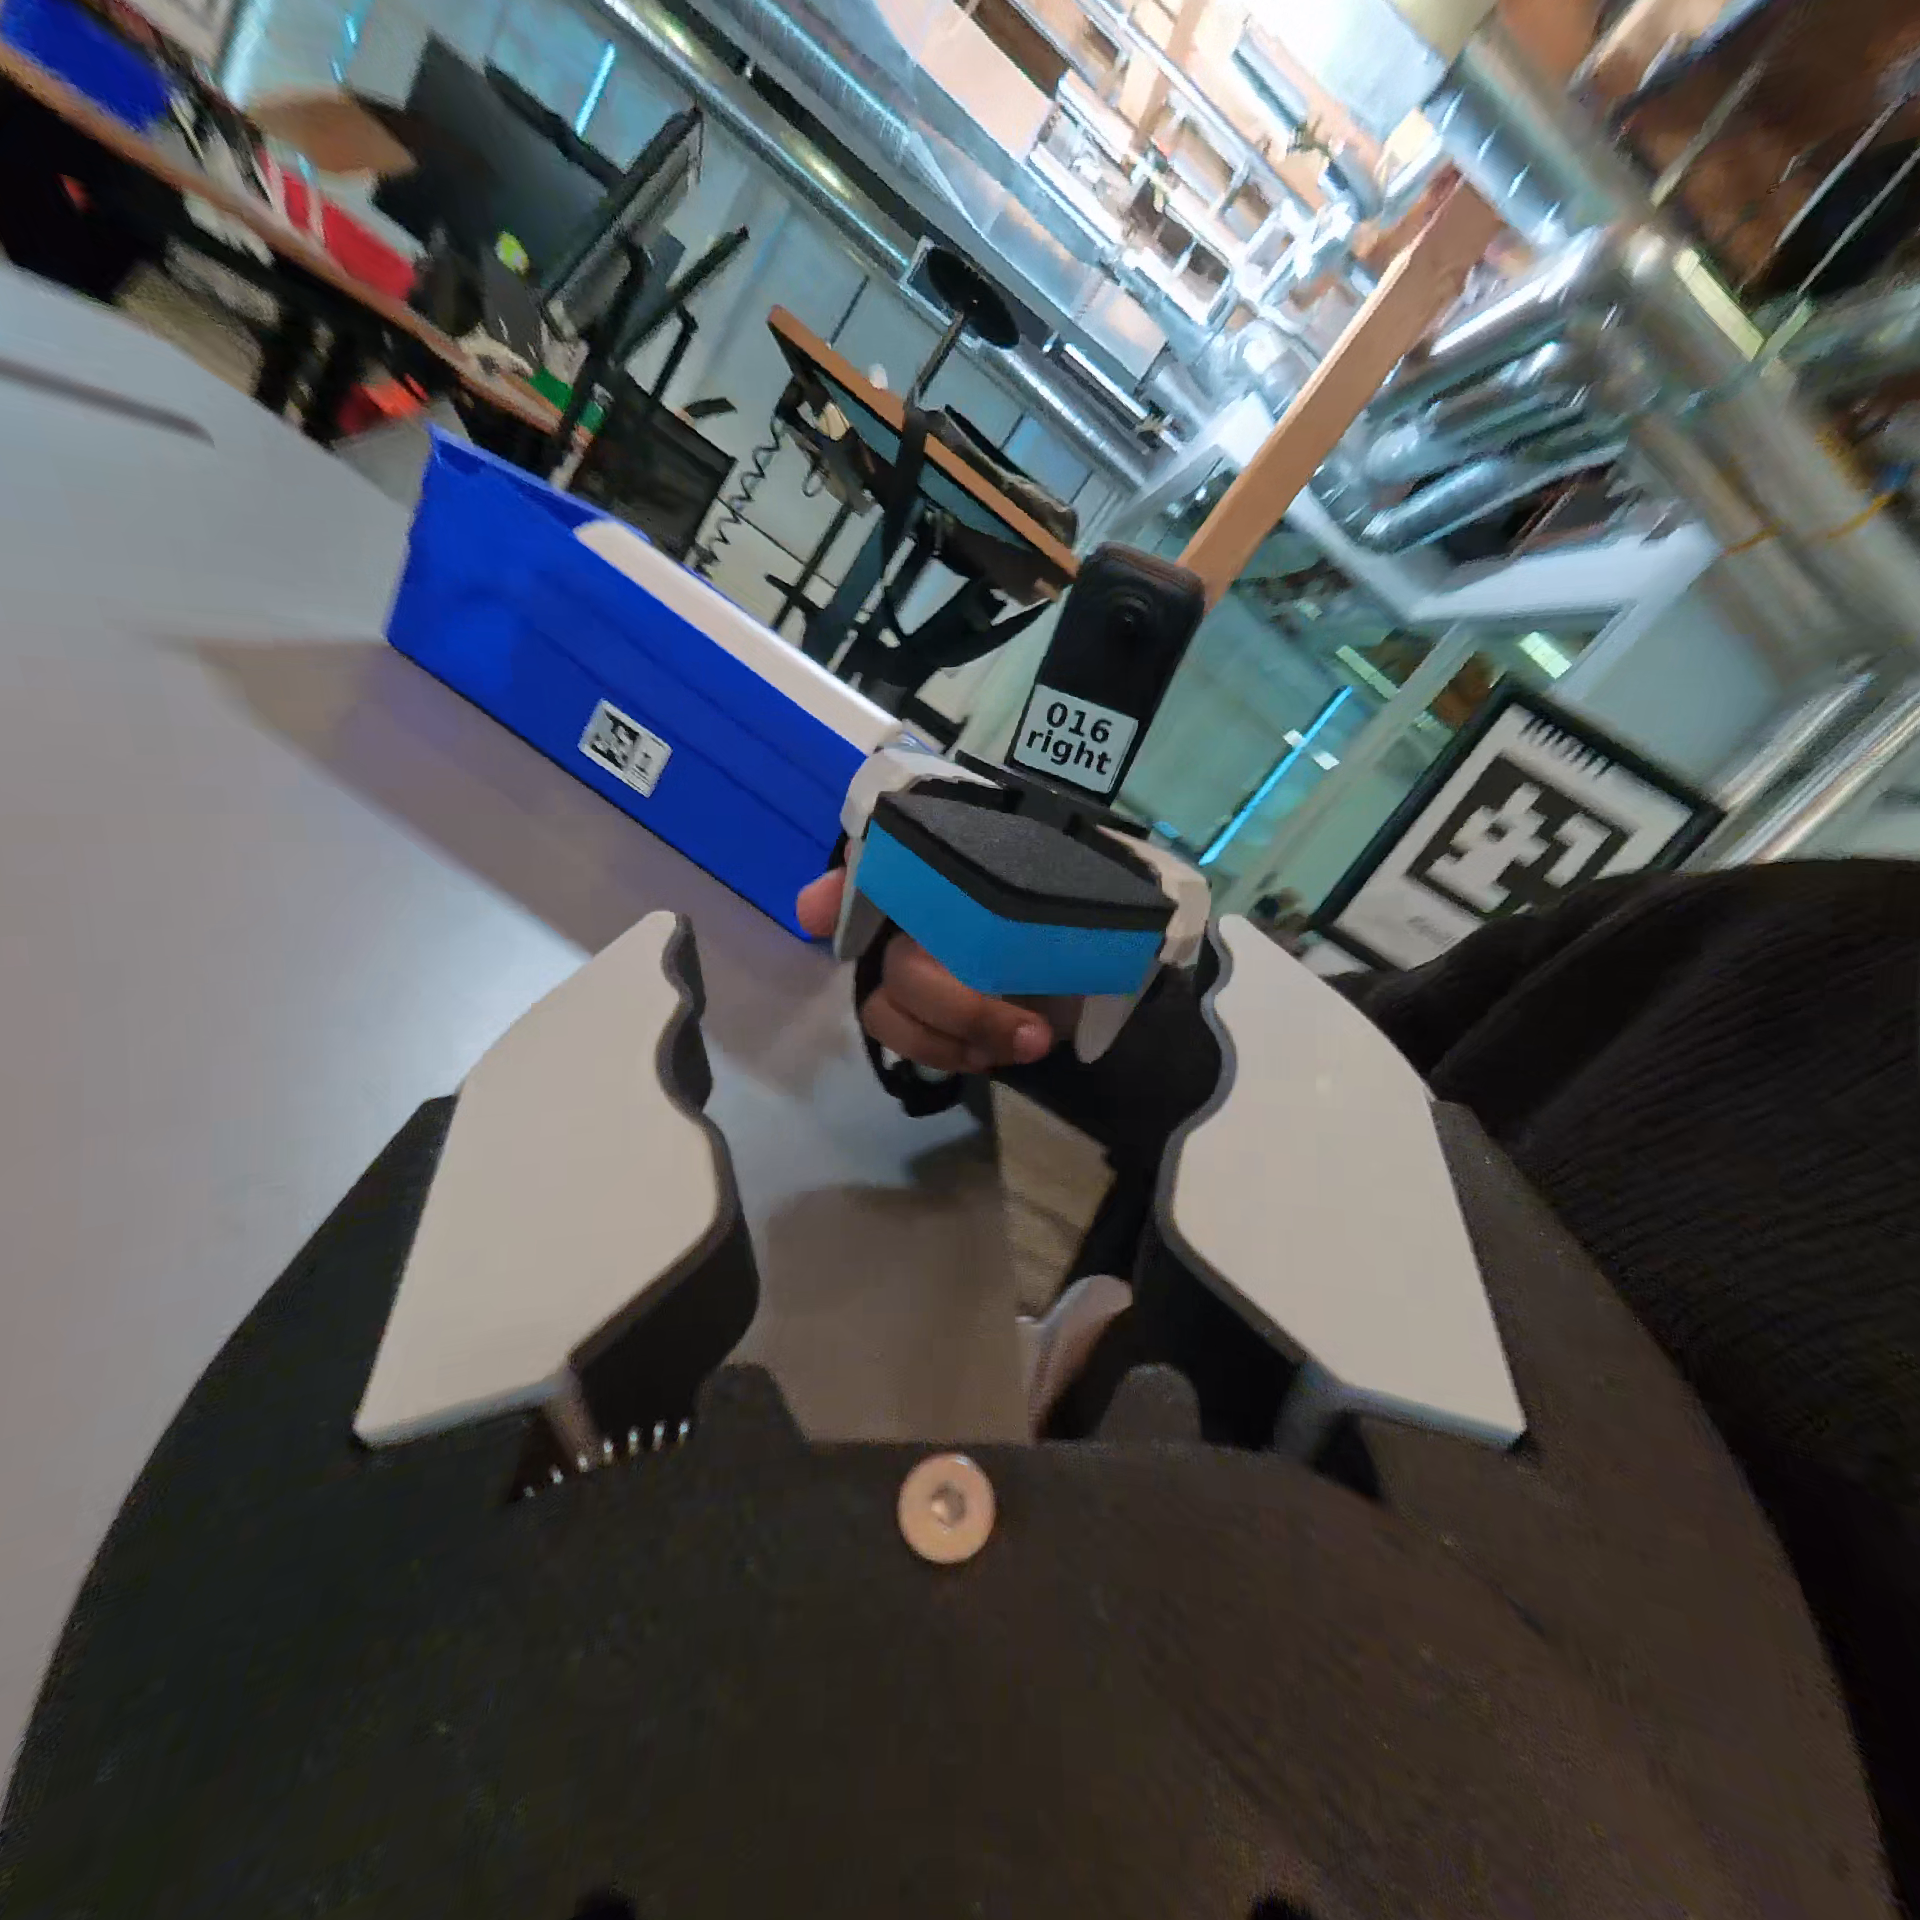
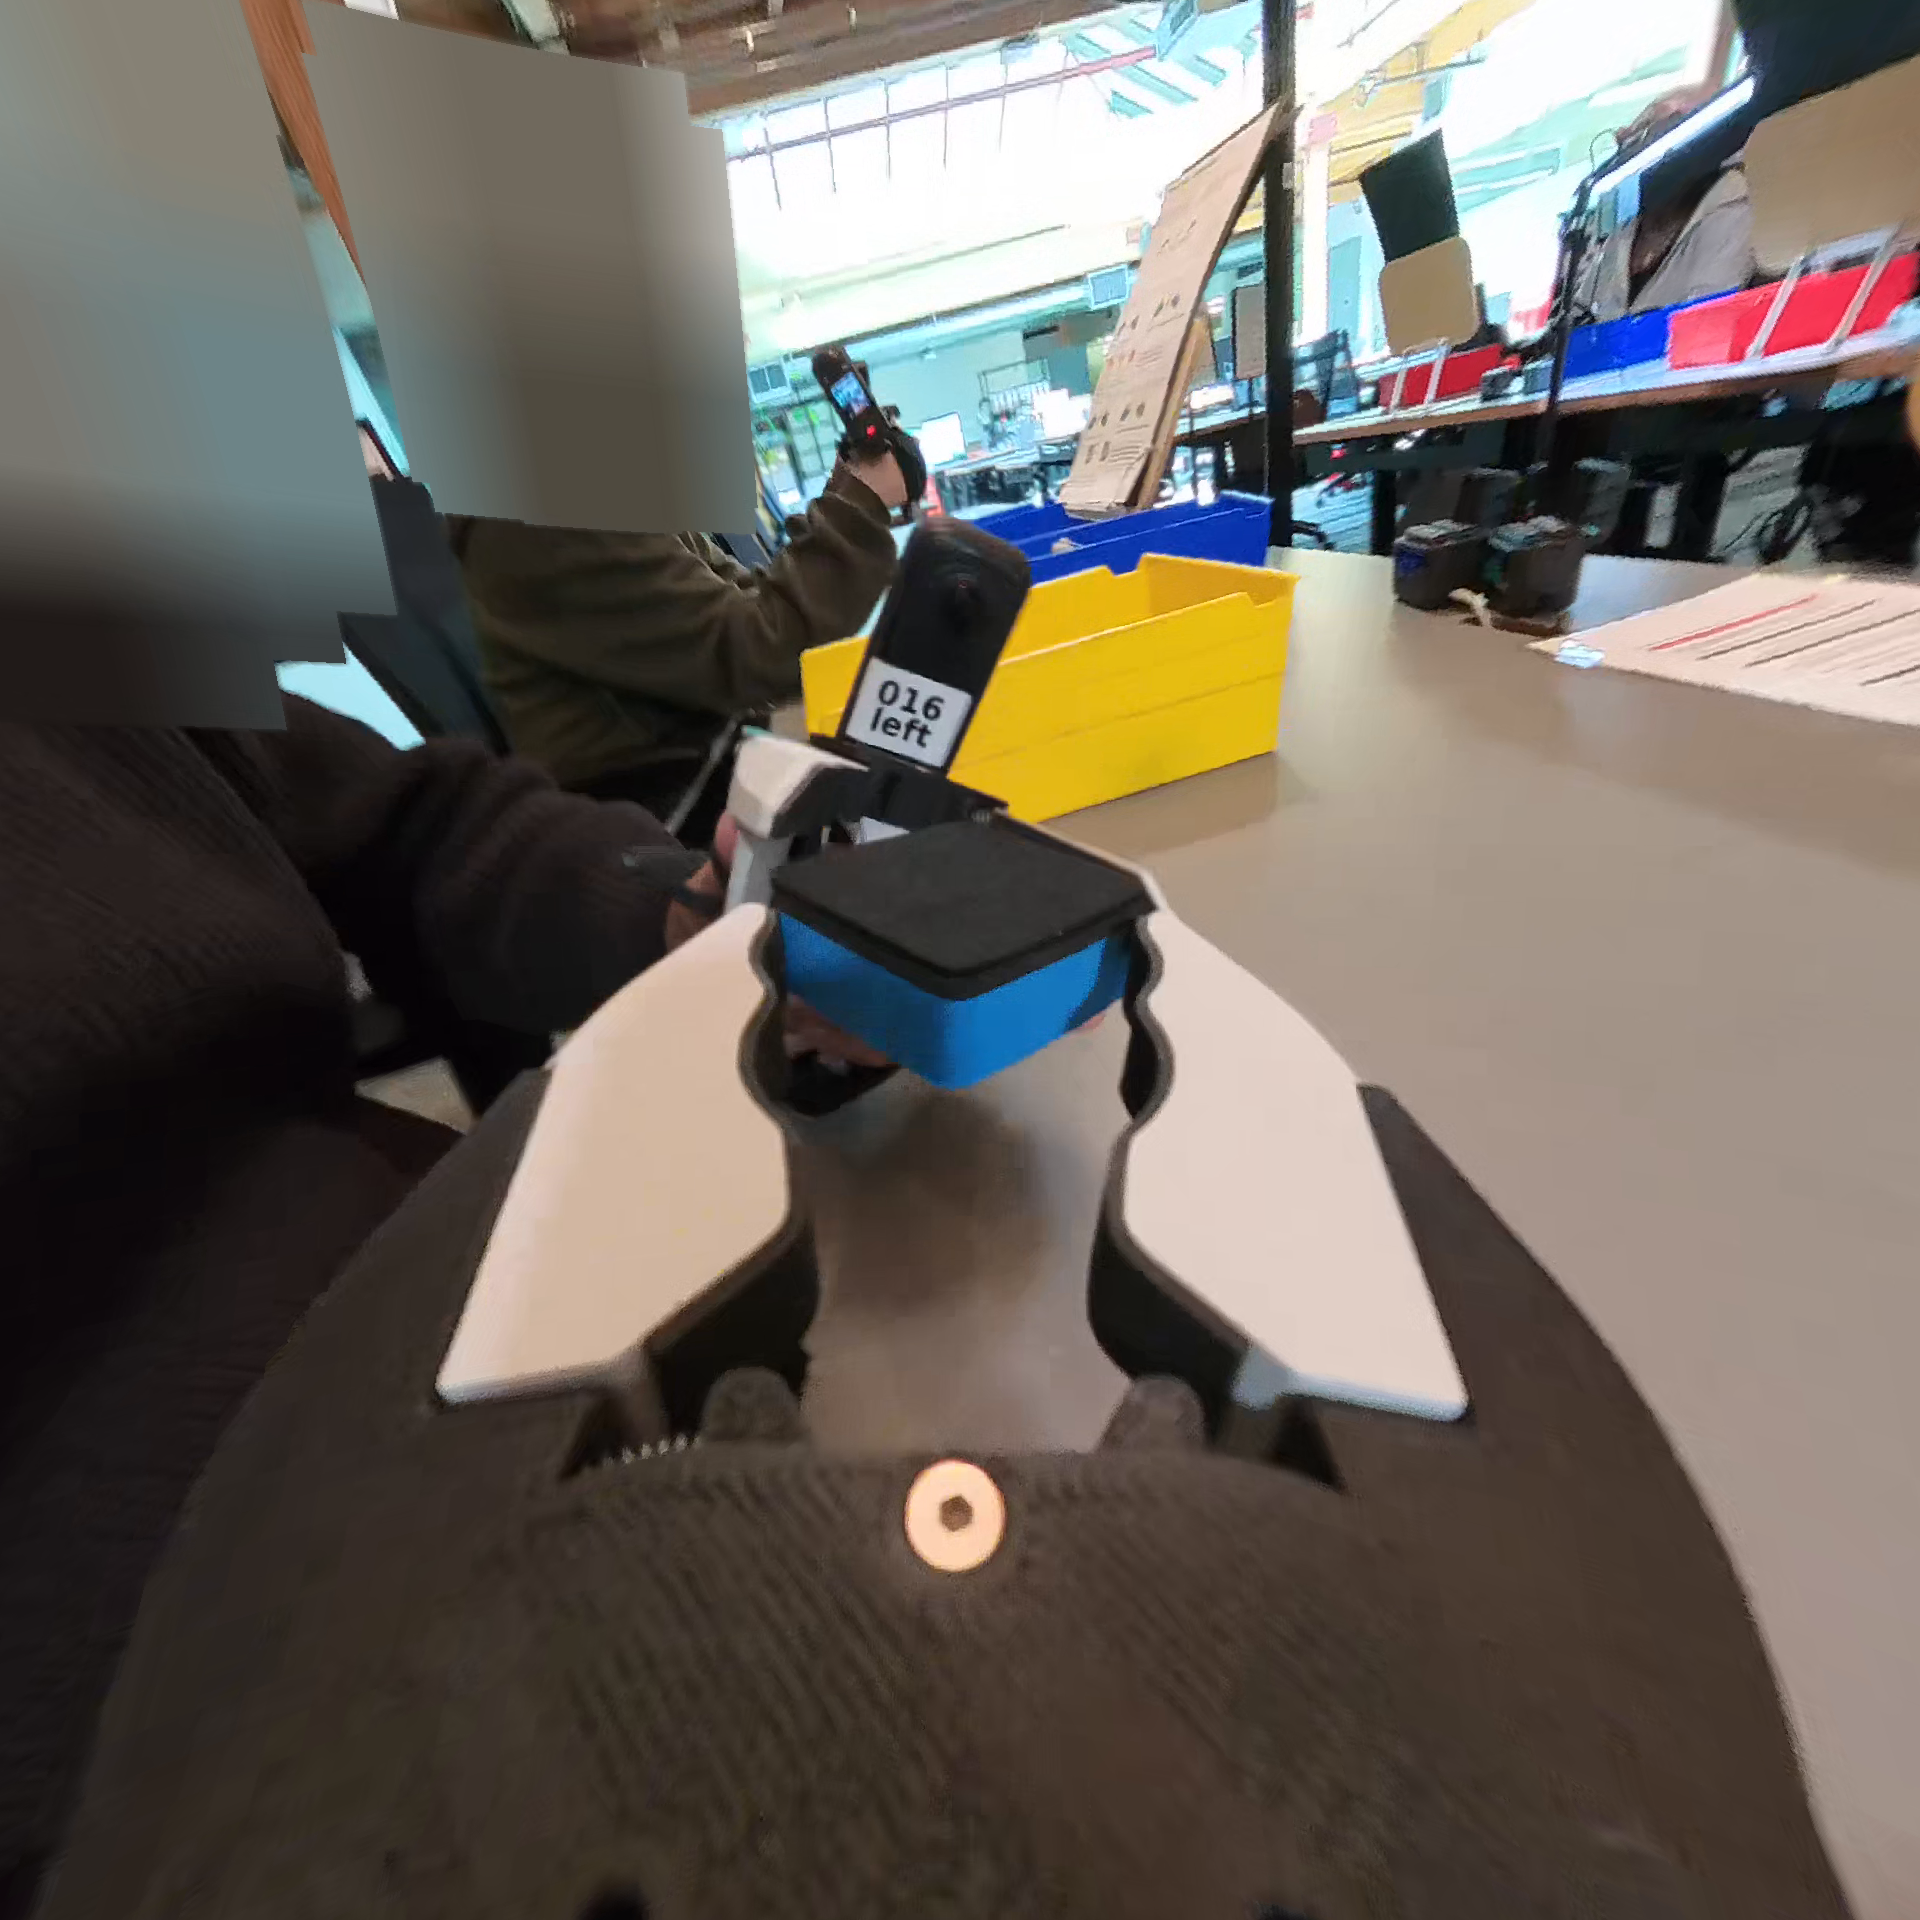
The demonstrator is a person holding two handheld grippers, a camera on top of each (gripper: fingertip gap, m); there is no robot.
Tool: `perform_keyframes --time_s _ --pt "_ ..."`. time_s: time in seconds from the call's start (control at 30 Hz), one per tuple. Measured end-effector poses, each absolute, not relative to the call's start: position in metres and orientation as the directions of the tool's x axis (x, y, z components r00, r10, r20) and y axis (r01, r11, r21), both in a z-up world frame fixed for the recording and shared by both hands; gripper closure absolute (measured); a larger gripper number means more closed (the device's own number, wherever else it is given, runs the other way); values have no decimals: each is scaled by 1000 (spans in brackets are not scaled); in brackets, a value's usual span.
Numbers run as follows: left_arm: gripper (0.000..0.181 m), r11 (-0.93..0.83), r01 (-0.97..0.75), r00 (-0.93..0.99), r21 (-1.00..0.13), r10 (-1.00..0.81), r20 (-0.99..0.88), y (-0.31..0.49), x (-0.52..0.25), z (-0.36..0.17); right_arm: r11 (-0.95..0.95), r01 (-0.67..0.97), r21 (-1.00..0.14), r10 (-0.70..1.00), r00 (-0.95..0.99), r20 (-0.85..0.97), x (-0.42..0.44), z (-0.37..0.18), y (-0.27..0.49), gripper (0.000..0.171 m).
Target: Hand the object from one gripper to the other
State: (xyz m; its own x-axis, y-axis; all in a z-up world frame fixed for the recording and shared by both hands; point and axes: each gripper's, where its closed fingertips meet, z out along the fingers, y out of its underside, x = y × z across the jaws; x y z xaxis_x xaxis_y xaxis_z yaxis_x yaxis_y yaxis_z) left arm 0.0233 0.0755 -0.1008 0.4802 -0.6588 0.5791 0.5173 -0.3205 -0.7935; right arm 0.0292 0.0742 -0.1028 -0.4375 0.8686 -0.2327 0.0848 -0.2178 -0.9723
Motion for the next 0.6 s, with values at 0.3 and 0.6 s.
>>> perform_keyframes --time_s 0.3,0.6 --pt "113 3 160 657 -987 -747 104 56 43 -89 -489 253 -835 634 -555 -539 36 -99 62 107" --pt "125 155 -278 724 -948 -615 -313 58 53 -108 -471 323 -821 700 -429 -571 26 -118 68 107"
